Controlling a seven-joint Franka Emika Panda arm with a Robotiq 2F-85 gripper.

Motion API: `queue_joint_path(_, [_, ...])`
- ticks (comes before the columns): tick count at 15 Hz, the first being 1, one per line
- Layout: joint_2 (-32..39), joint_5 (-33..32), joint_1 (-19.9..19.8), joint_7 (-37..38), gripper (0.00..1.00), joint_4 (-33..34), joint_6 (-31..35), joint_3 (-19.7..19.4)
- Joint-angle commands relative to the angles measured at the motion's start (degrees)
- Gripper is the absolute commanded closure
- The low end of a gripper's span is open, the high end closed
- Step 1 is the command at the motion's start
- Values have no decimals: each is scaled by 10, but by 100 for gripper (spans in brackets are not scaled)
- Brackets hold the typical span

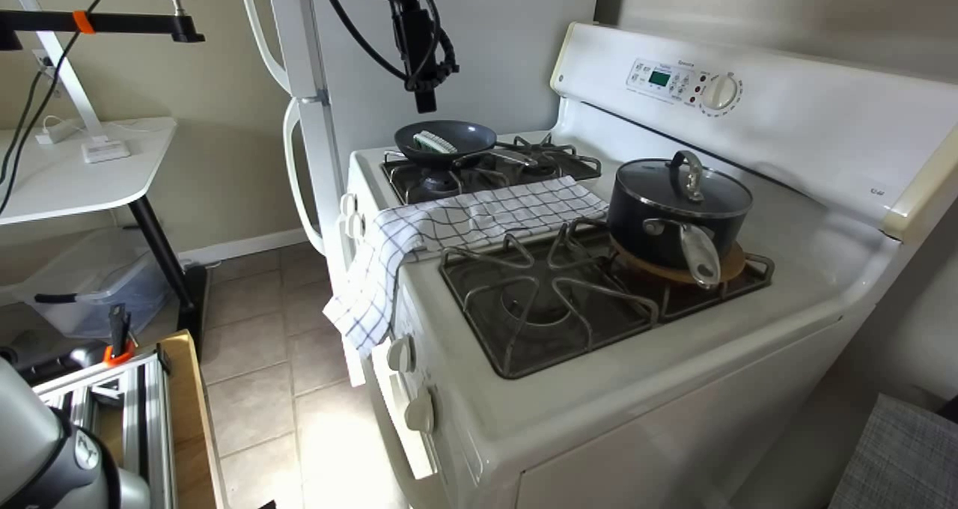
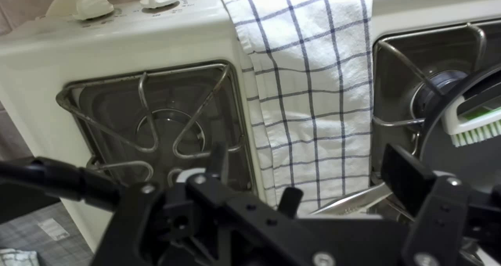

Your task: Pick up the gray pan and put it on the bottom right cooker on the stove

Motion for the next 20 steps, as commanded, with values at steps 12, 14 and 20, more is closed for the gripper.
queue_joint_path(12, [126,38,50,116,0,75,-36,24])
queue_joint_path(14, [140,59,56,113,0,72,-34,21])
queue_joint_path(20, [201,116,69,129,0,73,30,17])
